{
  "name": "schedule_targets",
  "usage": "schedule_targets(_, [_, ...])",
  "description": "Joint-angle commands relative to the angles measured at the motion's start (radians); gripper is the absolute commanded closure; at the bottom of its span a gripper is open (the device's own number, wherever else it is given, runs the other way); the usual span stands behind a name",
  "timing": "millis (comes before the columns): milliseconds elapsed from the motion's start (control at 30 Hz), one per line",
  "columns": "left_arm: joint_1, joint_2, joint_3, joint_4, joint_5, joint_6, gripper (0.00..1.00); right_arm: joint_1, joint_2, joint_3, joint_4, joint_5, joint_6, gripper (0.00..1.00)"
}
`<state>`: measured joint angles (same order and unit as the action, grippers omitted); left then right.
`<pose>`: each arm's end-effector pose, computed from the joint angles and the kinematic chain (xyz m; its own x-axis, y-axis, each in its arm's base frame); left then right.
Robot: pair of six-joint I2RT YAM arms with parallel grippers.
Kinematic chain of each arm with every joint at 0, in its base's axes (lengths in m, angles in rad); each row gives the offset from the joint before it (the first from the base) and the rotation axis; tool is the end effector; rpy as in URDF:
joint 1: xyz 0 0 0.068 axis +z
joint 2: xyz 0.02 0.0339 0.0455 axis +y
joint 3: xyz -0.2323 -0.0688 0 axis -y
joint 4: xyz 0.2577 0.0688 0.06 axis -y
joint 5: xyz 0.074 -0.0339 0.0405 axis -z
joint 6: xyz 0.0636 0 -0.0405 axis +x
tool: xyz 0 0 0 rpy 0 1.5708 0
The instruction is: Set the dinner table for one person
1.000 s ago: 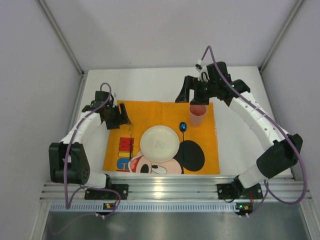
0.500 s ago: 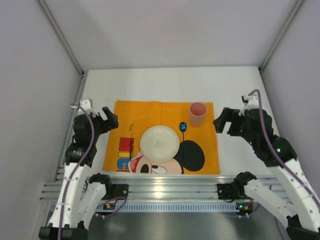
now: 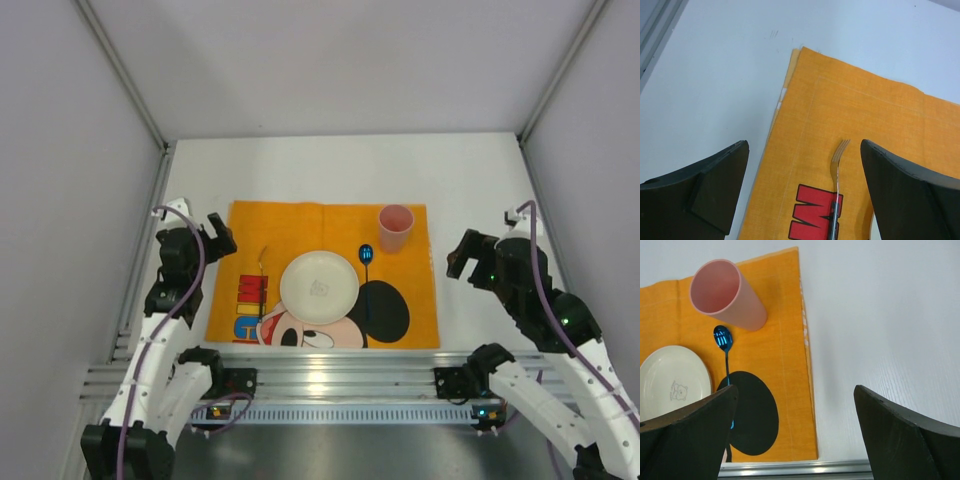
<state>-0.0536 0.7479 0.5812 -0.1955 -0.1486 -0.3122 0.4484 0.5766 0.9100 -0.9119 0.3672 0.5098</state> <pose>0.2420 -0.0036 0.2394 -0.3105 -0.2875 -0.9060 -0.1898 0.9527 -0.2373 0.1548 0.0491 0.3083 -0.4953 0.2671 -0.8266 0.1237 0.9635 0.2373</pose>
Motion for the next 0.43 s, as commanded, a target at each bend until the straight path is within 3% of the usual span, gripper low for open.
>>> schedule_targets(0, [0.000,0.010,0.019,0.108,-0.014,0.007,0.02,-0.001,0.000,0.026,-0.018,0.039,0.013,0.00])
schedule_targets(400, [0.000,0.025,-0.001,0.122,-0.052,0.048,0.02,-0.002,-0.001,0.036,-0.013,0.035,-0.027,0.00])
